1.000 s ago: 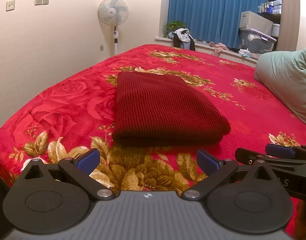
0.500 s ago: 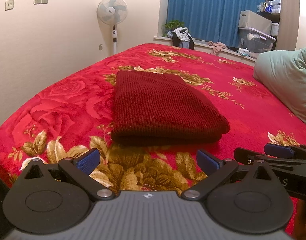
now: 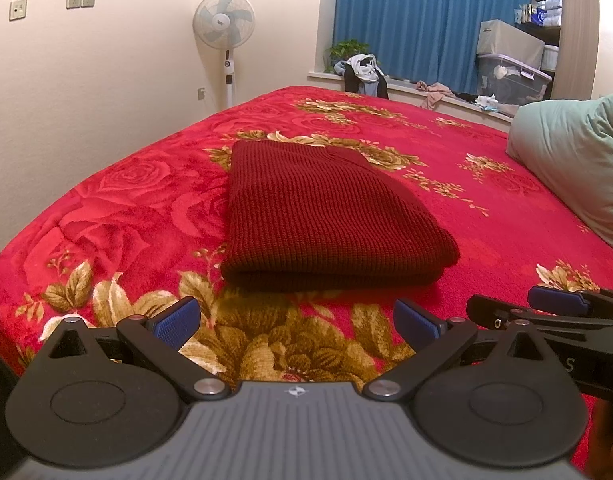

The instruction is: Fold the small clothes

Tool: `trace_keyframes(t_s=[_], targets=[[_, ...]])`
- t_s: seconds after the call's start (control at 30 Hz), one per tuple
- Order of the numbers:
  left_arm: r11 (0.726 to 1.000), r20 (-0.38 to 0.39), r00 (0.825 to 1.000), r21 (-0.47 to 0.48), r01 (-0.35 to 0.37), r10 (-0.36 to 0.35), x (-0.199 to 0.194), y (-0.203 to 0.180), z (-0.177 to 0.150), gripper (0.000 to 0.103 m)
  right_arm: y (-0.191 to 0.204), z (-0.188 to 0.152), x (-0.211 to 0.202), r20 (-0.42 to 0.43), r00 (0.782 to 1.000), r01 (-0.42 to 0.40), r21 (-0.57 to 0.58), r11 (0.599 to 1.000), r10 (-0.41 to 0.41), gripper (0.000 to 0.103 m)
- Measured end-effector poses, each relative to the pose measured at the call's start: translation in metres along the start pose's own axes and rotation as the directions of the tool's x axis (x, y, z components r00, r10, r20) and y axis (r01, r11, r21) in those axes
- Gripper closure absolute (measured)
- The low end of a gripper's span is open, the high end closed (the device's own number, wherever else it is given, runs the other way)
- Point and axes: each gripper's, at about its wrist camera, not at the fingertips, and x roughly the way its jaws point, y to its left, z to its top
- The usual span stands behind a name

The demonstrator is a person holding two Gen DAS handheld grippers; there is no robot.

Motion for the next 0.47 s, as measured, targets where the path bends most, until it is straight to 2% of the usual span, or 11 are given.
trace_keyframes(t_s=[0.47], targets=[[1.0, 0.008, 1.0, 0.013, 0.005, -0.005, -0.0001, 0.0008, -0.0009, 0.0, 0.0008, -0.0002, 0.0003, 0.0, 1.0, -0.001, -0.001, 1.0, 0.001, 0.033]])
